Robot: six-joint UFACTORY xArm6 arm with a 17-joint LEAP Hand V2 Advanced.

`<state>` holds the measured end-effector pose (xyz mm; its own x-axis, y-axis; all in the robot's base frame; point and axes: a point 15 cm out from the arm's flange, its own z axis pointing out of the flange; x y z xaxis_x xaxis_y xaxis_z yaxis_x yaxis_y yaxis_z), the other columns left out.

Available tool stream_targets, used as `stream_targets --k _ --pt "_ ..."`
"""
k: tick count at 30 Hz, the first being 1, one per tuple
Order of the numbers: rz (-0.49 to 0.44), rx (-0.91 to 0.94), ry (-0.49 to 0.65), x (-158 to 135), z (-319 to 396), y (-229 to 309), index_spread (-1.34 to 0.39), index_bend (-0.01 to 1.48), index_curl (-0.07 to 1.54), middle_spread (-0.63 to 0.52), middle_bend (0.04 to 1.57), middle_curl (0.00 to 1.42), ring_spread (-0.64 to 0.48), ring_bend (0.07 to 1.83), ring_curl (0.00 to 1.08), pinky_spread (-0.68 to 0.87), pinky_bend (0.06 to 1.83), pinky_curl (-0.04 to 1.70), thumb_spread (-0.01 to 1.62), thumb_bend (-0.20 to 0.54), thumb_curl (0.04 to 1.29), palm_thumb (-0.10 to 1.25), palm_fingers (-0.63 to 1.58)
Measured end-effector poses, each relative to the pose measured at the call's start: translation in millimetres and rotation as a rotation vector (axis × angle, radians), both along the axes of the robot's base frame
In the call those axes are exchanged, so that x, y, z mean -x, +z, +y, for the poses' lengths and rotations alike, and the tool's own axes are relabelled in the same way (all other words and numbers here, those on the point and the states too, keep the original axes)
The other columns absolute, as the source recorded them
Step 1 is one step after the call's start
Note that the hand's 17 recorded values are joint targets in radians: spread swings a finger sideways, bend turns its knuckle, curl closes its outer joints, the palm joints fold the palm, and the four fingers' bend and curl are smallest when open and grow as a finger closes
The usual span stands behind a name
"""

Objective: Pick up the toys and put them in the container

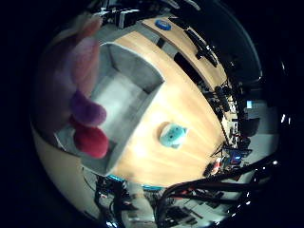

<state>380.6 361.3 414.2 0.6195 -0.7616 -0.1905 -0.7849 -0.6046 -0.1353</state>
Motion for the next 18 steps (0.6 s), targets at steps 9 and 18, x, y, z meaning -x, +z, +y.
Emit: stream_targets --k 9,18 --pt "-0.012 -0.011 -0.004 -7.8 7.6 -6.9 -0.55 0.14 0.73 -0.40 0.55 0.70 -0.37 1.18 0.47 -0.53 1.24 0.49 1.11 -0.092 0.35 0.86 0.90" --pt "0.049 0.040 0.003 0.9 5.4 -26.2 -0.49 0.19 0.64 -0.12 0.36 0.58 -0.01 0.82 0.33 0.09 1.05 0.41 1.04 -0.057 0.23 0.21 0.21"
